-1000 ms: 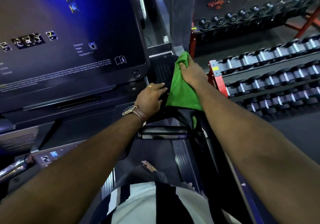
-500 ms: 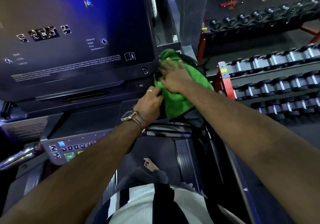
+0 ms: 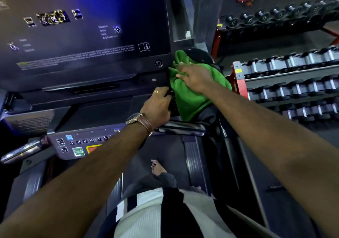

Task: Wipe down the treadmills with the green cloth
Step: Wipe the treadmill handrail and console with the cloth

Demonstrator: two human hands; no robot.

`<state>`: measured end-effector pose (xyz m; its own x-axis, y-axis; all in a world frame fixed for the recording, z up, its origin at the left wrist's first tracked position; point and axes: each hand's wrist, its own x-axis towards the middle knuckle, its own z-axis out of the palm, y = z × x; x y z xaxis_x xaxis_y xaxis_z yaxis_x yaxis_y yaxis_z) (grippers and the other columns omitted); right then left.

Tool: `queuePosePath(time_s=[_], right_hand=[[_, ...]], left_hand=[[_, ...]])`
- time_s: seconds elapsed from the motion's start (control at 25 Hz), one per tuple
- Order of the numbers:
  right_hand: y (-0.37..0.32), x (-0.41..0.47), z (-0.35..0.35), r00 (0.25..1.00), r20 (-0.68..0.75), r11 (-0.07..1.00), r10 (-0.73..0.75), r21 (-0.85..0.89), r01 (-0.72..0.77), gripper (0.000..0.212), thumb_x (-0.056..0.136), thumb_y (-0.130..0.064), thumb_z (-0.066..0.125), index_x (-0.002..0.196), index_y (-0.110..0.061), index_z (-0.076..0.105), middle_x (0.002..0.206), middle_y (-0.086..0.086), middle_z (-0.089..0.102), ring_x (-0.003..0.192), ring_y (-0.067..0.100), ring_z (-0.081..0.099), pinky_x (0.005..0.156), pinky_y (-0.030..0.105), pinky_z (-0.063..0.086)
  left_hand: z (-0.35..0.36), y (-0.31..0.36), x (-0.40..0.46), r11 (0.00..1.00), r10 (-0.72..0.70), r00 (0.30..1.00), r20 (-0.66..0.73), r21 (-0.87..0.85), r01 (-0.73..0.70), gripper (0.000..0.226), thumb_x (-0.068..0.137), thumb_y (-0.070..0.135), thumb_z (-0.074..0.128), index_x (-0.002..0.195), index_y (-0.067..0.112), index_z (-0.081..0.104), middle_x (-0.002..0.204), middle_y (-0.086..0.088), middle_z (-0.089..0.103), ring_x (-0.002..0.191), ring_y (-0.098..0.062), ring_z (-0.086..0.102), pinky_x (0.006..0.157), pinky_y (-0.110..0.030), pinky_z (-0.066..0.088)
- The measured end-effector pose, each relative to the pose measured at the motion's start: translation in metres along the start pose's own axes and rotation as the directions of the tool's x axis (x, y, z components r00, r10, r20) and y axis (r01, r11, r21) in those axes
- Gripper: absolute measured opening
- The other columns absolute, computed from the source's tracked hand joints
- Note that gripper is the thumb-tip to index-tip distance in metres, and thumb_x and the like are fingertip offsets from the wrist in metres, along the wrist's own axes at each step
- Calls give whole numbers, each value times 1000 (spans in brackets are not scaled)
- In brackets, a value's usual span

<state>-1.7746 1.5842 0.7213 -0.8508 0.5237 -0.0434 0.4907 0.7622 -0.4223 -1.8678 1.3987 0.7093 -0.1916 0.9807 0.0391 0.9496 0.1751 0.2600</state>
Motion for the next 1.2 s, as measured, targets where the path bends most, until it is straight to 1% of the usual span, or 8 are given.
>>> queuePosePath(time_s=[0.16, 0.28, 0.48, 0.6, 0.68, 0.92, 1.12, 1.2], right_hand=[[9, -49, -31, 996, 53, 972, 67, 223, -78, 33, 98, -39, 54, 120, -18, 67, 107, 2, 70, 101, 20, 65, 90, 31, 48], [14, -92, -67, 948, 310, 901, 75, 386, -197, 31, 97, -44, 51, 116, -25, 68, 98, -7, 72, 91, 11, 67, 87, 29, 50], [7, -150, -100, 915, 400, 722, 46, 620, -307, 31, 95, -37, 50, 114, -17, 65, 92, -5, 76, 83, 5, 71, 69, 18, 55], [-13, -158, -60, 897, 441, 952, -37, 288, -102, 47, 96, -51, 44, 127, -21, 62, 119, -7, 67, 107, 11, 65, 91, 26, 49], [-25, -158, -2, 933, 360, 1000, -24, 25, 16, 54, 98, -52, 42, 142, -22, 48, 142, 0, 53, 130, 24, 50, 109, 39, 38], [-51, -194, 101, 981, -143, 851, -129, -523, 36, 51, 94, -16, 40, 145, -11, 43, 140, 17, 53, 122, 47, 52, 102, 56, 43], [-69, -176, 98, 977, -208, 897, 49, -420, -135, 44, 90, -17, 47, 132, -12, 59, 124, 10, 65, 106, 45, 62, 88, 51, 52], [-73, -169, 108, 951, -287, 909, -117, -416, -14, 45, 91, -20, 56, 136, -20, 55, 130, 2, 63, 111, 39, 61, 94, 47, 50]], left_hand=[[0, 1, -7, 1000, -21, 1000, -12, -7, 21, 24, 70, 3, 59, 92, -5, 63, 119, -22, 53, 104, -40, 50, 75, -50, 54], [-6, 2, -13, 1000, -18, 1000, 24, 15, 17, 24, 75, 8, 61, 96, -2, 65, 114, -16, 58, 101, -34, 52, 80, -47, 52], [-10, 9, -25, 999, 9, 1000, 25, 53, -10, 16, 83, 13, 56, 92, 2, 65, 100, -15, 62, 96, -34, 55, 78, -45, 50], [-11, 11, -34, 995, -7, 1000, 13, 96, 6, 18, 89, 17, 51, 88, 5, 65, 96, -15, 62, 92, -35, 56, 74, -46, 51], [-12, 11, -43, 994, -15, 1000, -1, 109, 15, 22, 92, 20, 49, 88, 5, 64, 94, -15, 63, 89, -36, 57, 72, -46, 51], [-21, 9, -56, 987, 31, 999, 9, 155, -32, 25, 95, 17, 50, 82, 3, 65, 85, -18, 63, 82, -38, 57, 74, -46, 48], [-19, -18, -68, 979, 114, 993, -29, 175, -107, 34, 91, 25, 44, 76, 13, 72, 68, -7, 62, 76, -32, 51, 65, -43, 51], [-17, -19, -67, 985, 85, 996, 3, 154, -85, 34, 90, 26, 42, 76, 12, 70, 72, -8, 61, 79, -33, 49, 65, -46, 51]])
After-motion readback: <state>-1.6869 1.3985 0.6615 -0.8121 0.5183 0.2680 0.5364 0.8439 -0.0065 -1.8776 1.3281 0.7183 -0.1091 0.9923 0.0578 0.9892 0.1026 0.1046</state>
